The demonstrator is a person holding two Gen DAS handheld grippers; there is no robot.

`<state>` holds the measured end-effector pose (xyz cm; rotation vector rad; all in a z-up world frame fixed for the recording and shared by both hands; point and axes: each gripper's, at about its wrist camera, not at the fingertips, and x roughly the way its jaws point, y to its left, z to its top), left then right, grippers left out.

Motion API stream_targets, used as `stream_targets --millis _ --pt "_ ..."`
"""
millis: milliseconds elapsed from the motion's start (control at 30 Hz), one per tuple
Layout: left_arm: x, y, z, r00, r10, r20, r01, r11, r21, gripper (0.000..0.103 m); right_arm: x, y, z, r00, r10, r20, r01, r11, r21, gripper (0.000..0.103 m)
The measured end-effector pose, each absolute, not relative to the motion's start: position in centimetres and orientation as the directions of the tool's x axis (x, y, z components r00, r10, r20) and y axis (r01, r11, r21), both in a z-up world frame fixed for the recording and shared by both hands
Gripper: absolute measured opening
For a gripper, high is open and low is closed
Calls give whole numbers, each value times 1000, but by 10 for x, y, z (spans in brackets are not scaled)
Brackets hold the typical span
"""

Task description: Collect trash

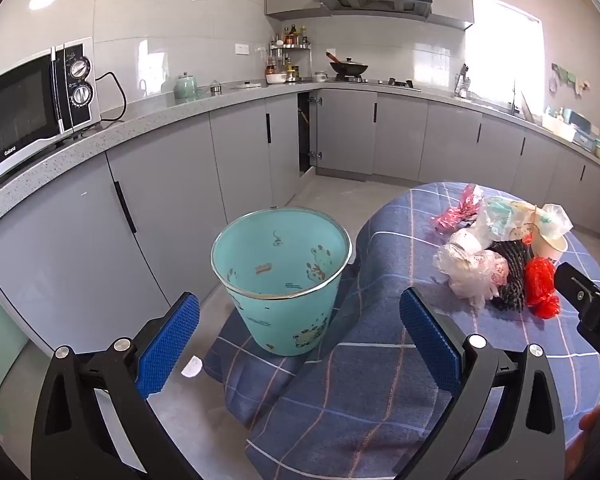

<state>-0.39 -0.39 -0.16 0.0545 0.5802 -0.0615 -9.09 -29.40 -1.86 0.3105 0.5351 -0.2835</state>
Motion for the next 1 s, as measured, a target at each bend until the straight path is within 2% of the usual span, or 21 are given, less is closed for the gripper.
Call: stream_targets --millis 1000 --pt "-6 -8 -1 838 -51 -543 85 996 38 99 -90 -294 -19 823 -180 -539 339 917 212 98"
